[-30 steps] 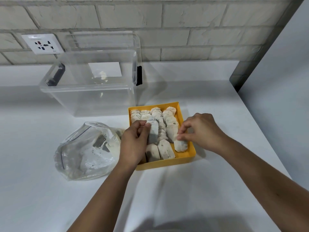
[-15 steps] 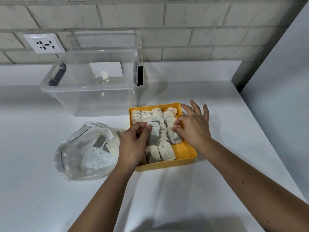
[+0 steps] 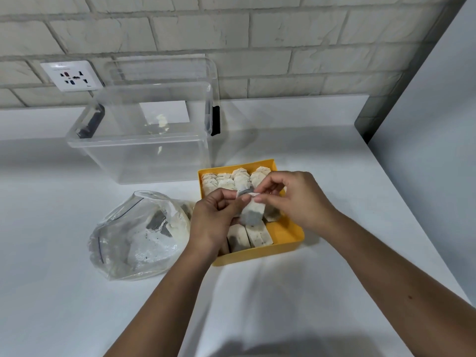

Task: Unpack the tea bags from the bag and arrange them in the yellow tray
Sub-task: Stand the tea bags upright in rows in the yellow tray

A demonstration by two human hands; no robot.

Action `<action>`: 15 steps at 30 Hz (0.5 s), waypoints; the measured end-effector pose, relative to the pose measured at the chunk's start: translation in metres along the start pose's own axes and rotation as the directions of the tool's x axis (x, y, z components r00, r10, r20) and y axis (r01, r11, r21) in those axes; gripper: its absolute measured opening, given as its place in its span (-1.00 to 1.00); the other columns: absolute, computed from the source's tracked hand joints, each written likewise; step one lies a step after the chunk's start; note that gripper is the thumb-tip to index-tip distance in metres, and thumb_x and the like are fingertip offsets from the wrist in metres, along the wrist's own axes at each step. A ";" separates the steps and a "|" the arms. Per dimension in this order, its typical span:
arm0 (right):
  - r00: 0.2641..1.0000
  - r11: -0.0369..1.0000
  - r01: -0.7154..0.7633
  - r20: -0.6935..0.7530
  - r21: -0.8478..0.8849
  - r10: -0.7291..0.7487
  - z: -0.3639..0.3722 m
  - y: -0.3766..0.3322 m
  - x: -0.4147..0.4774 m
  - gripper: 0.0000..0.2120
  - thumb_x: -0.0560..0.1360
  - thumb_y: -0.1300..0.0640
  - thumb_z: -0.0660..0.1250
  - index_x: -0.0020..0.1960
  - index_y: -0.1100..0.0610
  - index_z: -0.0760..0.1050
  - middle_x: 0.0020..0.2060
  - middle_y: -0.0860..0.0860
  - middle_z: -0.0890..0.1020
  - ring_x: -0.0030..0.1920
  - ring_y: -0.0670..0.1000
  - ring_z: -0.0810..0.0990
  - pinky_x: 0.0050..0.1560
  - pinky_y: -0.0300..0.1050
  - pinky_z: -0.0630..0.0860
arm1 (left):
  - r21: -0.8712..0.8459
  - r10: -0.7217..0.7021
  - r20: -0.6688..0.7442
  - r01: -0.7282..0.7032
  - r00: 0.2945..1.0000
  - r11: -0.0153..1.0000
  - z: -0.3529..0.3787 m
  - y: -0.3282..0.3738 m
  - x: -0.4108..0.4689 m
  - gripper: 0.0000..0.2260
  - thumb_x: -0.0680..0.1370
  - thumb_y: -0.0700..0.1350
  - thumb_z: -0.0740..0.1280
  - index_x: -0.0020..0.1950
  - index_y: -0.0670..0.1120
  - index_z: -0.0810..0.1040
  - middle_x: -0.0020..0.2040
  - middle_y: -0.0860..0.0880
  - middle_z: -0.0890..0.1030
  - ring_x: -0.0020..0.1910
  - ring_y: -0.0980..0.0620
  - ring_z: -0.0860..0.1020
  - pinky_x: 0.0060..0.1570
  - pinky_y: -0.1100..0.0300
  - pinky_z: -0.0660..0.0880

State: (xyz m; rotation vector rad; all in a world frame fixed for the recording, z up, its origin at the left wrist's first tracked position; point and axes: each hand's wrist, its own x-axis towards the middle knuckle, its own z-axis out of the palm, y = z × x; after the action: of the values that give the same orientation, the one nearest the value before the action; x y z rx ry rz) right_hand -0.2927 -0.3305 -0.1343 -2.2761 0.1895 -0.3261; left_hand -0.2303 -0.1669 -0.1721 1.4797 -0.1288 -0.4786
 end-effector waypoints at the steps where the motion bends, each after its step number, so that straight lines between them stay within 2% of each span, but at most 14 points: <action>1: 1.000 0.999 -0.006 0.009 -0.031 0.006 -0.008 0.000 0.000 -0.91 0.37 0.08 0.54 -0.18 -0.03 0.65 -0.31 -0.21 0.64 -0.26 -0.25 0.56 -0.21 -0.45 0.39 | -0.009 0.008 0.003 -0.008 1.000 1.000 -0.001 0.001 0.000 -0.94 0.48 -0.18 0.49 -0.16 -0.08 0.63 -0.26 -0.04 0.71 -0.24 0.02 0.69 -0.29 0.20 0.62; 3: 0.995 0.991 -0.036 0.086 -0.126 0.047 -0.024 0.000 -0.001 -0.91 0.36 0.10 0.54 -0.17 0.01 0.66 -0.33 -0.20 0.61 -0.32 -0.33 0.51 -0.30 -0.47 0.34 | 0.004 0.030 -0.007 -0.030 1.000 1.000 -0.003 0.000 0.002 -0.91 0.49 -0.19 0.48 -0.18 -0.05 0.63 -0.26 -0.04 0.71 -0.23 0.01 0.69 -0.27 0.16 0.64; 5: 0.964 0.969 -0.072 0.234 -0.238 0.129 -0.031 0.002 -0.005 -0.90 0.35 0.08 0.56 -0.16 0.01 0.67 -0.29 -0.17 0.63 -0.34 -0.36 0.50 -0.33 -0.48 0.34 | 0.057 0.049 -0.030 -0.047 0.998 0.997 -0.007 -0.003 0.004 -0.91 0.48 -0.15 0.50 -0.19 0.01 0.64 -0.23 -0.04 0.71 -0.19 0.00 0.68 -0.19 0.09 0.64; 8: 0.918 0.921 -0.093 0.325 -0.378 0.226 -0.019 0.014 -0.011 -0.89 0.35 0.03 0.55 -0.15 -0.02 0.67 -0.24 -0.17 0.66 -0.21 -0.23 0.58 -0.25 -0.44 0.39 | 0.114 0.070 -0.058 -0.063 0.996 0.991 -0.009 -0.008 0.003 -0.94 0.51 -0.11 0.48 -0.15 0.02 0.65 -0.22 -0.01 0.69 -0.20 0.07 0.65 -0.16 0.14 0.65; 10: 0.933 0.894 -0.075 0.285 -0.442 0.219 -0.006 0.024 -0.012 -0.90 0.37 0.01 0.53 -0.14 -0.03 0.65 -0.20 -0.13 0.67 -0.14 -0.13 0.60 -0.10 -0.27 0.46 | 0.138 0.099 -0.056 -0.090 0.994 0.986 -0.008 -0.009 0.002 -0.96 0.53 -0.11 0.46 -0.13 0.00 0.66 -0.24 0.04 0.67 -0.21 0.13 0.62 -0.17 0.21 0.64; 12: 0.968 0.859 -0.027 0.200 -0.511 0.150 0.003 0.032 -0.008 -0.90 0.40 -0.03 0.49 -0.13 -0.03 0.64 -0.13 -0.10 0.62 -0.06 -0.07 0.57 0.01 -0.16 0.46 | 0.150 0.109 -0.051 -0.100 0.993 0.984 -0.008 -0.009 0.002 -0.98 0.54 -0.13 0.45 -0.08 -0.05 0.67 -0.22 0.04 0.67 -0.21 0.16 0.61 -0.20 0.27 0.61; 15: 0.997 0.812 -0.021 0.049 -0.583 0.062 0.011 0.040 -0.003 -0.84 0.43 -0.08 0.45 -0.12 0.00 0.64 -0.04 -0.05 0.51 -0.03 -0.04 0.48 0.01 -0.15 0.40 | 0.187 0.114 -0.056 -0.101 0.992 0.977 -0.010 -0.010 0.004 -0.94 0.54 -0.11 0.45 -0.04 -0.09 0.67 -0.18 -0.02 0.67 -0.22 0.15 0.60 -0.23 0.30 0.59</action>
State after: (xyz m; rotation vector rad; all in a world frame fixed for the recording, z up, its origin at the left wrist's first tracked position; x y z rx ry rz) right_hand -0.2939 -0.3486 -0.1718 -2.8850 0.3438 -0.1799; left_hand -0.2254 -0.1595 -0.1836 1.6588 -0.2042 -0.3364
